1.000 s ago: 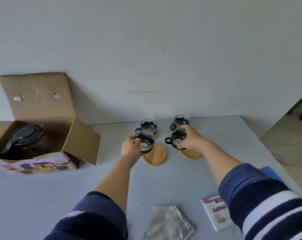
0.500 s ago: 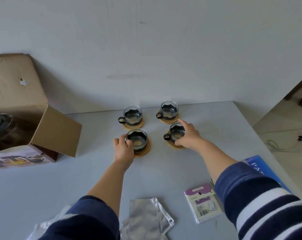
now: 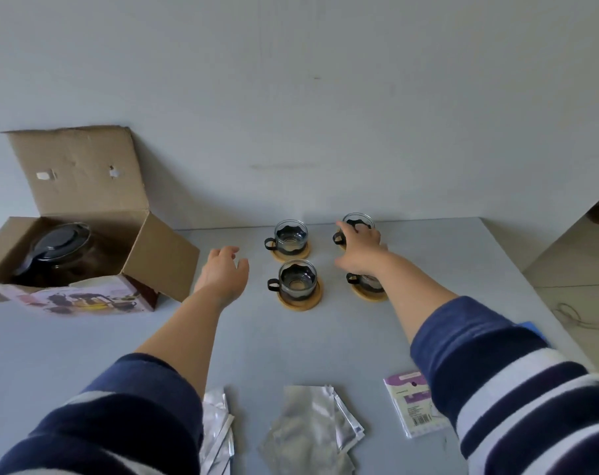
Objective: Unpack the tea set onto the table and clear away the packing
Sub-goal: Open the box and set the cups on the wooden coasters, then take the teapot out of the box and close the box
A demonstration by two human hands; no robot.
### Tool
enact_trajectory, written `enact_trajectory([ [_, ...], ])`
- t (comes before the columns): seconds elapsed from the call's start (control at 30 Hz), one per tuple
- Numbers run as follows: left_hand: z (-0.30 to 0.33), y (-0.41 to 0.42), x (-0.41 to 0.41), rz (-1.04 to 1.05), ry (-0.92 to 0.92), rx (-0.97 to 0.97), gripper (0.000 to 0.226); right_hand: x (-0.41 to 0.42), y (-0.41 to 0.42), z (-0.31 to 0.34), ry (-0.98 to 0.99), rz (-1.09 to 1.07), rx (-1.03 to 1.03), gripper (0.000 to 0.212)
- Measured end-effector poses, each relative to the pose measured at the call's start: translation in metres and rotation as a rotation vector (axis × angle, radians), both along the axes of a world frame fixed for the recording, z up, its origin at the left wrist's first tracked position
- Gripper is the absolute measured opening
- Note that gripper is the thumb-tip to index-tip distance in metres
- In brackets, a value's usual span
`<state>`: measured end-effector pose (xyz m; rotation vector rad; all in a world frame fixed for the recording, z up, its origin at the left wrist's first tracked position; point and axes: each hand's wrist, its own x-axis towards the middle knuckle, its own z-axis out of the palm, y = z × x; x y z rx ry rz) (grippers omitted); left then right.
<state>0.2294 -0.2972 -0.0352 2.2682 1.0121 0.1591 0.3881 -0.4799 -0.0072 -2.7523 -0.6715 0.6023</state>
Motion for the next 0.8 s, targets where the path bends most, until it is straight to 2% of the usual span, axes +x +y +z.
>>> enact_trajectory([
  [0.17, 0.03, 0.06, -0.047, 0.071, 0.06, 0.139, 0.045, -0.05, 0.082, 0.012, -0.01, 0.207, 0.039, 0.063],
  [0.23, 0.037, 0.086, -0.07, 0.122, 0.087, 0.192, 0.045, -0.075, 0.112, 0.018, 0.018, 0.26, 0.089, 0.062],
  [0.33, 0.044, 0.127, -0.105, 0.179, 0.12, 0.295, 0.046, -0.115, 0.159, 0.024, 0.095, 0.305, 0.209, 0.055],
  [0.53, 0.04, 0.214, -0.176, 0.206, 0.125, 0.394, 0.056, -0.191, 0.256, 0.027, 0.056, 0.366, 0.348, 0.037],
  [0.6, 0.032, 0.24, -0.192, 0.191, 0.127, 0.375, 0.07, -0.21, 0.286, 0.025, -0.014, 0.364, 0.359, 0.033],
  [0.7, 0.015, 0.266, -0.211, 0.135, 0.121, 0.264, 0.107, -0.232, 0.329, 0.019, -0.121, 0.363, 0.305, 0.026],
  [0.73, 0.008, 0.271, -0.216, 0.115, 0.124, 0.221, 0.117, -0.24, 0.343, 0.016, -0.112, 0.352, 0.302, 0.024],
  [0.8, -0.004, 0.276, -0.223, 0.094, 0.092, 0.12, 0.126, -0.255, 0.371, 0.012, 0.032, 0.268, 0.332, 0.028],
])
